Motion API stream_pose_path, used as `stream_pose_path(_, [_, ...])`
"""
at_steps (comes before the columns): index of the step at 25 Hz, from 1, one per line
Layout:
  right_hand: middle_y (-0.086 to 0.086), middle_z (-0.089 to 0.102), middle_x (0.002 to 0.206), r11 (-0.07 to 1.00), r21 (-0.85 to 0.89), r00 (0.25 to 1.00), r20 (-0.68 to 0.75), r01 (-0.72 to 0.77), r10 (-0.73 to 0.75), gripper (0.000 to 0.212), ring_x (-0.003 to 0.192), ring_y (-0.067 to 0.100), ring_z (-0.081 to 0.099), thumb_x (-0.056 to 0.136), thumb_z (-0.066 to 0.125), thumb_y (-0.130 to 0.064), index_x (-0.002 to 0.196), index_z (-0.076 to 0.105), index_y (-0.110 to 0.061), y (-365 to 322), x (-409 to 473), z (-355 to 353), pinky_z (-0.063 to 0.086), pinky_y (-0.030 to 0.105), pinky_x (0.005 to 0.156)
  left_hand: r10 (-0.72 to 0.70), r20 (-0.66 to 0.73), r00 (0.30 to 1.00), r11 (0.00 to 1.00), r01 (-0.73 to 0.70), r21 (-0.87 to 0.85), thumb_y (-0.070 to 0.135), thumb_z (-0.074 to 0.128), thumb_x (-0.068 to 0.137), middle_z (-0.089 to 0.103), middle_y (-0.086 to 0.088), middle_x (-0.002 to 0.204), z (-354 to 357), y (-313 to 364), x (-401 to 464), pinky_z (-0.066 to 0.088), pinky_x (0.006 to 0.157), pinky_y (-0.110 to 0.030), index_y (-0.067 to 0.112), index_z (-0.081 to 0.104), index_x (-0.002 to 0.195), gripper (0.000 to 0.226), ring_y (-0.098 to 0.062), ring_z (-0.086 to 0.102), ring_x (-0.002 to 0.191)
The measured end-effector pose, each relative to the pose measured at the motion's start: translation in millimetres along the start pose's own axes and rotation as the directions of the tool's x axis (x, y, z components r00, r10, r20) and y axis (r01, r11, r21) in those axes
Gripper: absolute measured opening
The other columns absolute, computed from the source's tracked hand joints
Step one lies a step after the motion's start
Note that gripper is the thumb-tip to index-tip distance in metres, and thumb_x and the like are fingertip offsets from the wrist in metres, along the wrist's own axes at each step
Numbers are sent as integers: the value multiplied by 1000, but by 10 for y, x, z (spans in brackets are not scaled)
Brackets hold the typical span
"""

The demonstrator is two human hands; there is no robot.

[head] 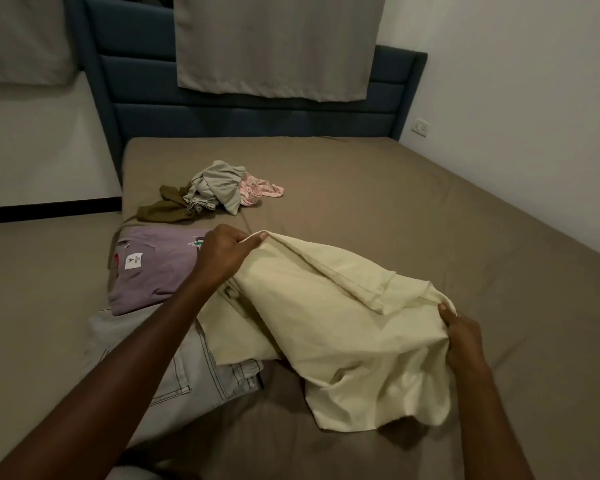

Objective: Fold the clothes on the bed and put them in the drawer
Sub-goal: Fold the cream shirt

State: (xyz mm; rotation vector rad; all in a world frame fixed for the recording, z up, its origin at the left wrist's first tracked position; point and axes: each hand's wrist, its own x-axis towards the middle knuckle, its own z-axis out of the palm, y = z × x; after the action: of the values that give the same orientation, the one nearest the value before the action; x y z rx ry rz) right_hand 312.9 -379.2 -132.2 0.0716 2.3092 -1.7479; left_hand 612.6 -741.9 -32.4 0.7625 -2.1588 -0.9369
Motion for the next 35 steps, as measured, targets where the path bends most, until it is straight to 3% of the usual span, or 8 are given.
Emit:
stream_pose_path(3, [19, 68, 120, 728, -660, 950, -66, 188, -305, 44, 111, 41, 63, 80, 68, -17, 124, 63, -12, -216, -250, 170, 45, 51, 98, 58, 82, 995, 991, -48, -121, 48, 73, 90, 28, 4, 52, 173, 417, 102, 22, 55, -31, 21, 37, 51, 60, -8, 24, 47])
stream_pose_path(10, [4, 70, 77, 219, -185, 280, 448, 958, -849, 11, 66, 18, 64, 89, 62, -23, 88, 69, -14, -184, -1825, 1409, 48, 23, 64, 254, 470, 845, 953, -302, 30, 35, 72, 90, 74, -4, 84, 1310, 1249, -60, 53, 76, -38, 18, 77, 87, 18, -23, 66, 80])
stream_pose_path(16, [18, 55, 147, 489, -464, 671, 578, 739, -465, 54, 130, 21, 52, 91, 53, -45, 140, 54, -22, -7, -1027, 1616, 34, 32, 114, 373, 244, 895, 904, -410, 121, 28, 64, 91, 59, -6, 143, 1530, 826, -585, 15, 122, -46, 16, 61, 137, 47, -24, 39, 145])
stream_pose_path(18, [12, 63, 135, 350, -618, 697, 508, 704, -506, 82, 126, 25, 55, 88, 65, -46, 157, 29, -20, 33, -628, 1661, 25, 48, 114, 303, 116, 946, 946, -313, 88, 24, 60, 88, 65, -8, 133, 1426, 387, -638, 35, 117, -43, 12, 65, 131, 45, -25, 52, 131])
stream_pose_path(21, [0, 73, 97, 647, -541, 823, 505, 537, -261, 74, 111, 31, 66, 82, 76, -37, 147, 46, -19, 9, -349, 1585, 32, 52, 107, 53, 476, 878, 962, -172, 210, 34, 69, 81, 76, 6, 98, 1176, -126, -732, 54, 84, -34, 29, 77, 111, 32, -12, 68, 91])
stream_pose_path(24, [-13, 70, 81, 630, -415, 722, 588, 657, -364, 24, 87, 20, 71, 72, 70, -33, 95, 71, -37, 36, -334, 1450, 50, 40, 82, -30, 675, 737, 770, -414, 486, 58, 74, 81, 75, 6, 104, 1043, -346, -722, 45, 79, -31, 34, 74, 117, 43, -16, 67, 96])
stream_pose_path(28, [-4, 54, 69, 751, -212, 725, 513, 625, -459, 58, 63, 12, 52, 79, 80, -5, 126, 59, -31, -255, -362, 1301, 48, 28, 67, -44, 398, 916, 610, -291, 737, 46, 73, 83, 69, -6, 118, 974, -357, -445, 48, 81, -36, 23, 40, 146, 74, -31, 67, 107])
stream_pose_path(35, [8, 71, 81, 897, 85, 677, 626, 434, -386, 32, 75, 21, 63, 76, 74, 8, 100, 81, -11, -607, -207, 530, 50, 24, 67, -164, -51, 985, 930, 171, 325, 26, 61, 86, 70, -3, 86, 558, -332, 118, 51, 71, -37, 22, 70, 99, 16, -27, 66, 82])
